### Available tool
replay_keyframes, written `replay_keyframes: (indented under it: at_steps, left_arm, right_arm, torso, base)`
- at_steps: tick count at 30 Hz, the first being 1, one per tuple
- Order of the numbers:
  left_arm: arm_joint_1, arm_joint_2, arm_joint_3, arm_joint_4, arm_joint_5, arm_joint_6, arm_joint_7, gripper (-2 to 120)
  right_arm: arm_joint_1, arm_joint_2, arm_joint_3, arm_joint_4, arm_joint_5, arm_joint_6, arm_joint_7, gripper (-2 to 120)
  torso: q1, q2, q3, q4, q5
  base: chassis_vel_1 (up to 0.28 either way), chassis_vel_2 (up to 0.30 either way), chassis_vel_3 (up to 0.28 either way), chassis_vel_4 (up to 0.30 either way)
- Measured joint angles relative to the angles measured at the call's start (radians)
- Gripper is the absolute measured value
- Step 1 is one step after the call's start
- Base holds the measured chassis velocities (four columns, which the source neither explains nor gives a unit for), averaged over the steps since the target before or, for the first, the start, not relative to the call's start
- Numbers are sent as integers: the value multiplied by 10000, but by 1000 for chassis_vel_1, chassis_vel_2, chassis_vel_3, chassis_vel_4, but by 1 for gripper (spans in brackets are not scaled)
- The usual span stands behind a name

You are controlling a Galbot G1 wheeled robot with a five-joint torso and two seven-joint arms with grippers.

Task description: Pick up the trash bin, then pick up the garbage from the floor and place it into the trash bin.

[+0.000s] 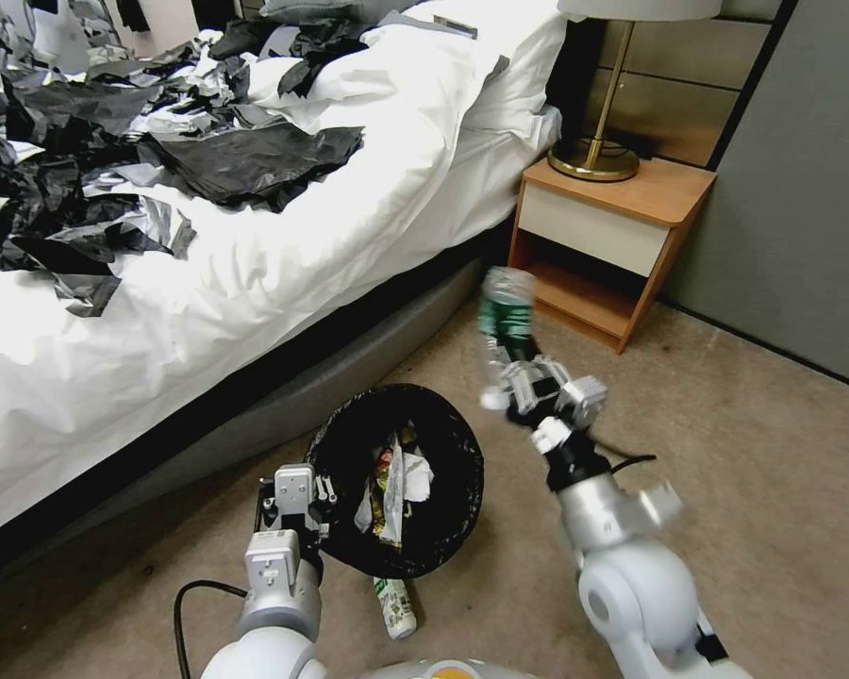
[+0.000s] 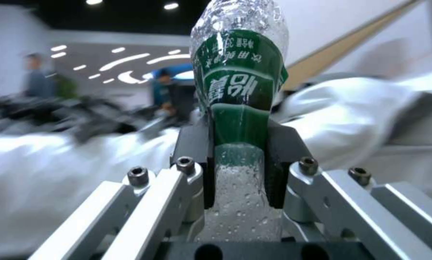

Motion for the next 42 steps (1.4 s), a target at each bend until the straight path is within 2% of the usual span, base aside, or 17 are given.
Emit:
replay_keyframes:
  at_steps: [3, 9, 14, 21, 23, 24, 27, 28, 30, 33, 35, 39, 41, 42]
  left_arm:
    - [1, -2, 10, 19, 0, 0, 0, 0]
    - [7, -1, 51, 28, 7, 7, 0, 0]
    - [56, 6, 46, 11, 10, 9, 3, 0]
    - [74, 12, 35, -22, 7, 9, 3, 0]
    - [67, 5, 52, -20, 8, 9, 2, 0]
    - [67, 5, 52, -20, 8, 9, 2, 0]
    - [44, -2, 96, 5, 10, 8, 1, 0]
    - [44, -2, 96, 5, 10, 8, 1, 0]
    - [44, -3, 100, 8, 10, 9, 1, 0]
    - [54, -3, 101, 8, 12, 9, 1, 0]
    - [68, -5, 98, 5, 14, 9, 2, 0]
    - [73, -13, 96, -1, 19, 9, 2, 0]
    - [66, -26, 90, -2, 27, 9, 3, 0]
    - [66, -26, 90, -2, 27, 9, 3, 0]
  right_arm:
    - [-344, -140, -437, -485, -492, 363, -575, 17]
    - [-271, -125, -1334, -2113, -809, 525, -606, 17]
    - [253, -10, -1485, -3068, -714, 372, -351, 17]
    - [738, 201, -1455, -4142, -574, 149, 159, 18]
    - [764, 230, -1443, -4238, -571, 124, 246, 25]
    - [764, 230, -1443, -4238, -571, 124, 246, 25]
    - [761, 252, -1406, -4249, -587, 124, 269, 42]
    - [761, 252, -1406, -4249, -587, 124, 269, 42]
    - [747, 260, -1366, -4230, -595, 124, 274, 52]
    - [736, 264, -1336, -4212, -601, 124, 276, 59]
    - [714, 274, -1294, -4116, -602, 123, 285, 72]
    - [670, 276, -1262, -3998, -620, 131, 289, 80]
    - [538, 270, -1204, -3667, -741, 249, 290, 93]
    - [538, 270, -1204, -3667, -741, 249, 290, 93]
  torso:
    - [0, 0, 0, 1, -1]
    - [0, 0, 0, 1, 0]
    - [0, 0, 1, 4, -20]
    - [0, 0, 1, 1, -5]
    - [0, 0, 1, 2, -4]
    - [0, 0, 1, 2, -4]
    - [0, 0, 1, 1, -3]
    - [0, 0, 1, 1, -3]
    - [0, 0, 1, 1, 5]
    - [0, 0, 1, 1, 11]
    - [0, 0, 1, 2, 11]
    - [0, 0, 1, 3, 10]
    - [0, 0, 1, 2, 8]
    - [0, 0, 1, 2, 8]
  base:
    - [0, 0, 0, 0]
    - [0, 0, 0, 0]
    - [0, 0, 0, 0]
    - [0, 0, 0, 0]
    - [0, 0, 0, 0]
    - [0, 0, 0, 0]
    - [0, 0, 0, 0]
    - [0, 0, 0, 0]
    - [0, 0, 0, 0]
    - [0, 0, 0, 0]
    - [0, 0, 0, 0]
    - [0, 0, 0, 0]
    - [0, 0, 0, 0]
    - [0, 0, 0, 0]
